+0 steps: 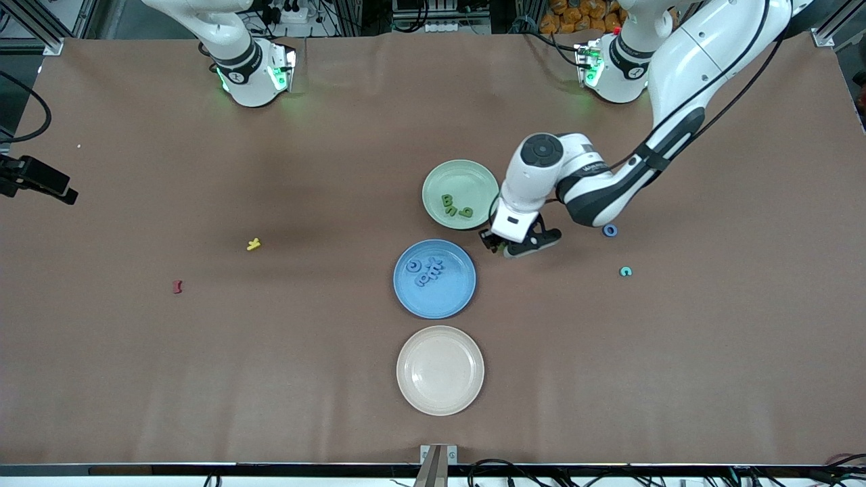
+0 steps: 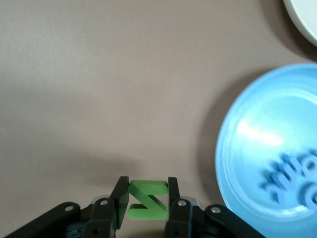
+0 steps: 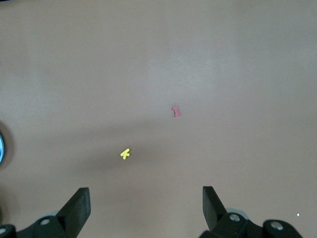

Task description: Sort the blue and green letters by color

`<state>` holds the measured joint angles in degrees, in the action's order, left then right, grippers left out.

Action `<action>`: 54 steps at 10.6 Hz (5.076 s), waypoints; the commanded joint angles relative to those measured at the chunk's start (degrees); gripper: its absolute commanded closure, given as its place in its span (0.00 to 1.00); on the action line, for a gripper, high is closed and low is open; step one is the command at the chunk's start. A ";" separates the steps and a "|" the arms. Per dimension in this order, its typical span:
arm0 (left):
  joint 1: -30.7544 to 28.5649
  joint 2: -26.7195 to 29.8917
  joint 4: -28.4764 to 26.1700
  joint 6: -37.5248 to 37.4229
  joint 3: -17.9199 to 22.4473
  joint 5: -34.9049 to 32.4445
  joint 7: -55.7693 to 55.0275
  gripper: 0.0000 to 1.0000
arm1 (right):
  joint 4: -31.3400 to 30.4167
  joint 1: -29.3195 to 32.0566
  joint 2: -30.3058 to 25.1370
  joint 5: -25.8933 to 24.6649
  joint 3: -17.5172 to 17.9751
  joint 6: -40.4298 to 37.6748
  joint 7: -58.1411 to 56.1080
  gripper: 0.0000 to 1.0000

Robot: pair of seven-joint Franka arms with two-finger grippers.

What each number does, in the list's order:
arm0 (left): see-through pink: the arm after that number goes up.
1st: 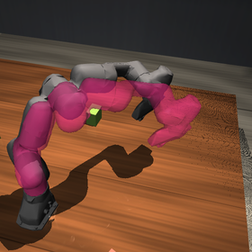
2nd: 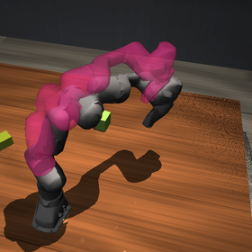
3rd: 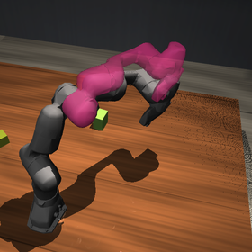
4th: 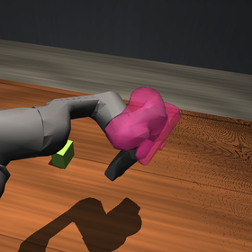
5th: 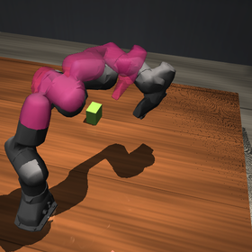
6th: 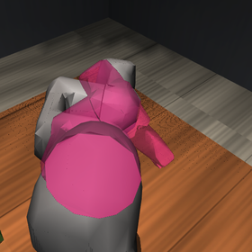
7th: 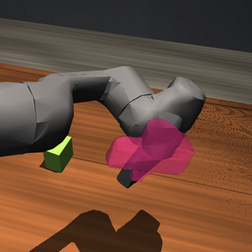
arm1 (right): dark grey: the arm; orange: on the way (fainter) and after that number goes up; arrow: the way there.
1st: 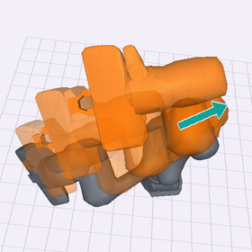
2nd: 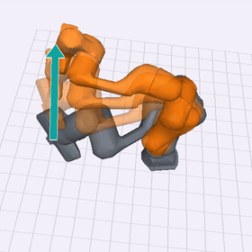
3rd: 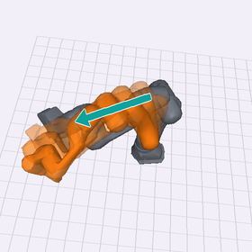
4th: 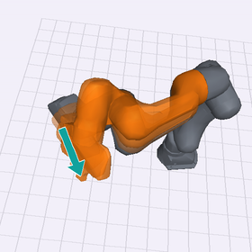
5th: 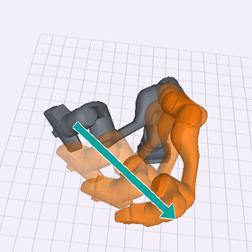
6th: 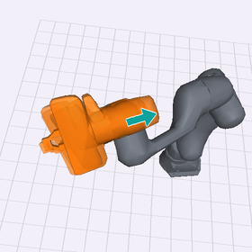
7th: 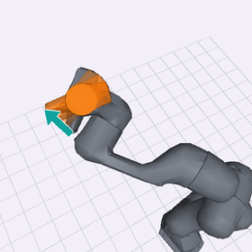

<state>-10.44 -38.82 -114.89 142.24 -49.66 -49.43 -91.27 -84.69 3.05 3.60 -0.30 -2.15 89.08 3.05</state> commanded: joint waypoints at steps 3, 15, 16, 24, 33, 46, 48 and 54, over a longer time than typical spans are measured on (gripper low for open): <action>4.89 0.86 -0.51 -9.17 -5.37 5.21 -6.19 1.00 | -1.18 -0.76 -0.08 0.30 -0.49 1.26 -0.77 0.00; 2.12 0.15 2.56 -9.96 0.07 4.78 -6.40 0.00 | -0.47 -2.96 1.41 0.39 -0.14 1.88 -0.15 0.00; -0.34 0.24 2.92 -9.96 0.61 4.87 -3.42 0.00 | -0.47 -3.48 1.41 0.30 -0.22 1.88 -0.15 0.00; -13.71 -2.04 5.82 -9.87 3.07 5.57 20.93 0.00 | 3.73 -4.28 1.85 0.30 -0.93 -0.75 -0.24 0.00; 3.48 11.65 2.66 -9.70 25.81 36.03 57.22 0.00 | 4.10 -4.90 1.85 0.30 -2.68 -0.84 -0.42 0.00; 12.55 39.79 14.31 -33.05 47.81 53.03 78.86 0.00 | 2.34 -4.72 1.15 0.30 -2.77 -0.66 -0.77 0.00; 11.68 38.56 19.42 -39.81 47.90 50.86 86.03 0.00 | 2.43 -4.72 1.32 0.30 -2.68 -0.58 -0.77 0.00; 12.02 37.15 27.52 -50.03 47.63 50.83 91.28 0.00 | 2.43 -4.98 1.50 0.30 -2.68 -0.49 -0.50 0.00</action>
<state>1.37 -0.02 -92.39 97.21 -2.02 1.23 0.31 -82.24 -1.46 5.09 -0.30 -4.47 88.85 2.90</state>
